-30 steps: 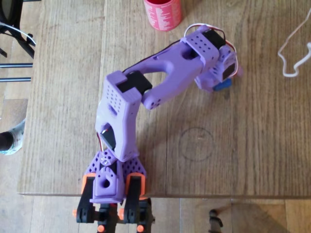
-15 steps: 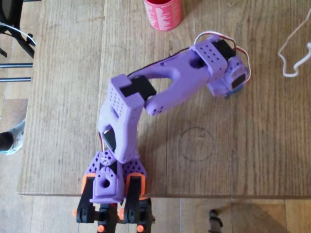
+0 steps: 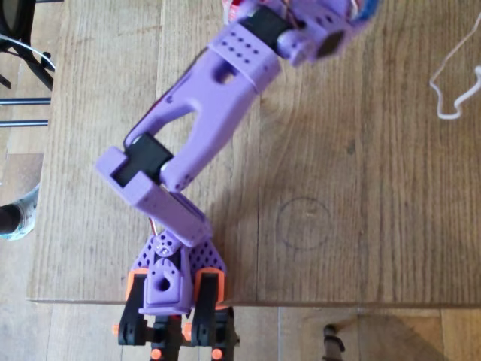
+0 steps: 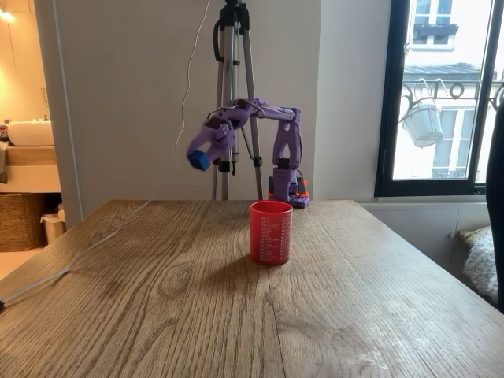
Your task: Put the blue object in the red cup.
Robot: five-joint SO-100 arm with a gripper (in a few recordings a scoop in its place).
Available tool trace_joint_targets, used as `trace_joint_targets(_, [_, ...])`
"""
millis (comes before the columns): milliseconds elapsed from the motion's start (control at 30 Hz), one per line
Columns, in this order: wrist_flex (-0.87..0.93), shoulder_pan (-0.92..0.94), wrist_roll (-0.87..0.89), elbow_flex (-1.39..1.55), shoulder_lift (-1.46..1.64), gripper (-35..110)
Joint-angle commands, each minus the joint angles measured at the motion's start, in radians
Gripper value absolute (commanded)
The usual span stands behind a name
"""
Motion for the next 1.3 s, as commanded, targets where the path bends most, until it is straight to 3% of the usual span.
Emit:
trace_joint_targets(0, [-0.021,-0.181,-0.017,-0.034,0.103,1])
trace_joint_targets(467, [-0.118,-0.433,-0.026,0.021,0.017,1])
trace_joint_targets(800, [-0.129,-0.41,-0.017,0.044,-0.048,1])
trace_joint_targets(967, [-0.242,-0.377,-0.006,0.097,-0.069,1])
trace_joint_targets(1267, [-0.229,-0.365,-0.008,0.097,-0.072,1])
